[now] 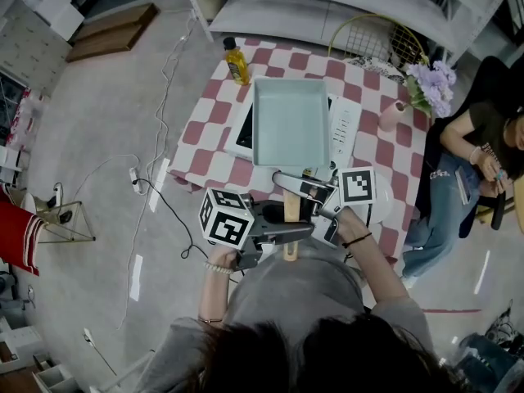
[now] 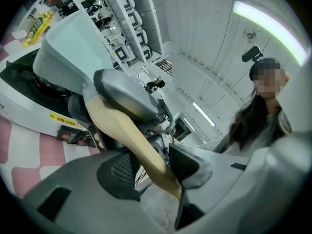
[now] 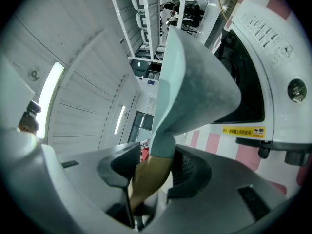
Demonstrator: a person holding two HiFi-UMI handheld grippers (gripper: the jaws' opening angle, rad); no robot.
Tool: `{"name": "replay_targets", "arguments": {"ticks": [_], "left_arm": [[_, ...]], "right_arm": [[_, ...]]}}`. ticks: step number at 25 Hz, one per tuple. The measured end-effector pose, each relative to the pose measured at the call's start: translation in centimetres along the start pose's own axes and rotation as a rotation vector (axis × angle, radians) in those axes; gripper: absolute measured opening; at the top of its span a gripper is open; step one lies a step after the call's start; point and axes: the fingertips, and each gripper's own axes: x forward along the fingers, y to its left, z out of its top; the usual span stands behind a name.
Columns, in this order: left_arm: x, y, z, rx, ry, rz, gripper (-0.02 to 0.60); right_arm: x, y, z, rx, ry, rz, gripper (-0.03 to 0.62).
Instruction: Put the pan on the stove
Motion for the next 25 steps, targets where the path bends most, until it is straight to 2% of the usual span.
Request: {"name": "replay_targets", "arguments": {"ticks": [11, 25], "left_arm": [[-0.1, 1.9, 2.3, -0.029, 0.002, 0.004, 0.186], [-1.9, 4.0, 3.6, -0.087, 0.09, -0.059, 0.186]], "right_arm": [[0.4, -1.4, 2.7, 0.034, -0.014, -0.004, 0.187], [1.8, -3.7, 5.0, 0.086, -0.113, -0.047, 0.187]]}}
